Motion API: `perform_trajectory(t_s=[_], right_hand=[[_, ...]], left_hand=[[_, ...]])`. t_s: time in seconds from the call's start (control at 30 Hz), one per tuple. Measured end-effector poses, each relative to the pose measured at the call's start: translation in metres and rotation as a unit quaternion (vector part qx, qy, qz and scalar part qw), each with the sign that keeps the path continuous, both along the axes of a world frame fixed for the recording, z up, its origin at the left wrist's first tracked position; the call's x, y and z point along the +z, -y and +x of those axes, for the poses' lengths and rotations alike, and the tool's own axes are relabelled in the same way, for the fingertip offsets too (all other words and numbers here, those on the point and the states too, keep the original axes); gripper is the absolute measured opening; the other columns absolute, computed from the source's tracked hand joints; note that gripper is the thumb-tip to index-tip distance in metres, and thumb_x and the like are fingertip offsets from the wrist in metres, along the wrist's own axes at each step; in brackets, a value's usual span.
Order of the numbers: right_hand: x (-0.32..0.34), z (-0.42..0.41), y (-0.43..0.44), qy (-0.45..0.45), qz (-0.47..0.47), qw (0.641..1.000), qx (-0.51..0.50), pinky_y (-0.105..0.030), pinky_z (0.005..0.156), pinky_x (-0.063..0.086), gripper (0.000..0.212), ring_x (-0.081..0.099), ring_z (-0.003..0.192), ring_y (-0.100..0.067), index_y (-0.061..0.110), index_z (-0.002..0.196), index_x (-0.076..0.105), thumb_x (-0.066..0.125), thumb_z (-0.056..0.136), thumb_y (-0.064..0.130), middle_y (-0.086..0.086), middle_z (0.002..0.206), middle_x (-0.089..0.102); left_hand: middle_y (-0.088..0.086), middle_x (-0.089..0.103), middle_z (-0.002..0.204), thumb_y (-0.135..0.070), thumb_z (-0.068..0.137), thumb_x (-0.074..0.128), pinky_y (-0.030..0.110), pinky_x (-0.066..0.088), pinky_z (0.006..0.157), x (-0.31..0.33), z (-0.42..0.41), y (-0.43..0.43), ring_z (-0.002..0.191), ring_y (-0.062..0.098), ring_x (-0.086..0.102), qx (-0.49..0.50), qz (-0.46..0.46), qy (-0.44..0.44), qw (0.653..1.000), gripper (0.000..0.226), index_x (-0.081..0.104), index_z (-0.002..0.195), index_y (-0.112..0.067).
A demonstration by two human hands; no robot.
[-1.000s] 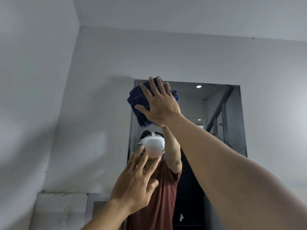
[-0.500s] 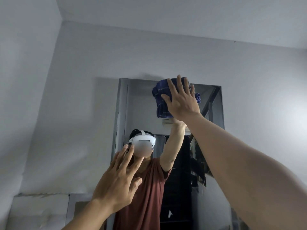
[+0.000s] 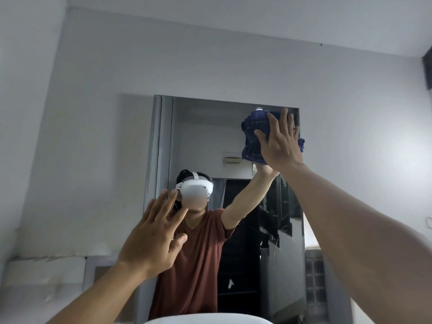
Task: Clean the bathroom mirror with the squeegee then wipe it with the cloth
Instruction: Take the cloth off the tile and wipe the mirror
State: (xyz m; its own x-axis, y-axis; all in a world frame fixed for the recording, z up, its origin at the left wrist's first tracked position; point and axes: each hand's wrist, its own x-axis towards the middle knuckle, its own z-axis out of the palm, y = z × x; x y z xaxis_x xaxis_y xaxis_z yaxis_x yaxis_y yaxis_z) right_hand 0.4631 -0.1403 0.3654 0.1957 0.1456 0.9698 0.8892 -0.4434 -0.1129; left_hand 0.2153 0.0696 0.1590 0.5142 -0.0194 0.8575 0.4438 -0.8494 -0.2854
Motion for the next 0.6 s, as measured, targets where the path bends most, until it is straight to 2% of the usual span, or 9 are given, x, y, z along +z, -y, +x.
perform_trajectory(t_s=[0.17,0.33,0.47,0.6], right_hand=[[-0.036,0.007,0.004,-0.025,0.02,0.999,-0.02,-0.051,0.126,0.001,0.067,-0.002,0.156,-0.033,0.021,0.162,0.014,0.029,0.105,0.054,-0.015,0.17,0.002],[-0.067,0.005,0.003,-0.056,0.038,0.997,-0.025,-0.05,0.126,-0.003,0.067,-0.007,0.156,-0.032,0.022,0.162,0.009,0.024,0.105,0.053,-0.014,0.17,-0.003],[-0.075,-0.012,-0.012,-0.077,0.055,0.995,-0.016,-0.054,0.126,-0.001,0.066,-0.007,0.156,-0.034,0.015,0.16,0.016,0.025,0.106,0.052,-0.019,0.169,-0.002],[-0.071,-0.039,-0.034,-0.05,0.045,0.998,-0.005,-0.057,0.125,-0.001,0.063,-0.004,0.155,-0.039,0.013,0.158,0.024,0.027,0.106,0.05,-0.021,0.168,0.001]], left_hand=[[0.013,0.004,0.169,-0.047,0.093,0.053,0.053,0.026,0.121,0.001,-0.001,0.001,0.156,0.03,0.0,-0.003,0.0,-0.003,1.0,0.081,0.015,0.161,-0.025],[0.016,0.007,0.168,-0.046,0.095,0.052,0.055,0.03,0.119,0.0,0.001,0.002,0.156,0.033,0.003,0.013,0.009,0.005,1.0,0.073,0.029,0.157,-0.017],[0.018,0.01,0.167,-0.043,0.096,0.051,0.053,0.031,0.119,-0.019,0.0,0.006,0.155,0.032,0.006,0.002,-0.004,0.024,1.0,0.075,0.024,0.158,-0.012],[0.017,0.011,0.167,-0.042,0.094,0.056,0.049,0.023,0.122,-0.052,-0.002,0.009,0.155,0.032,0.009,-0.02,0.005,0.01,1.0,0.082,0.017,0.16,-0.011]])
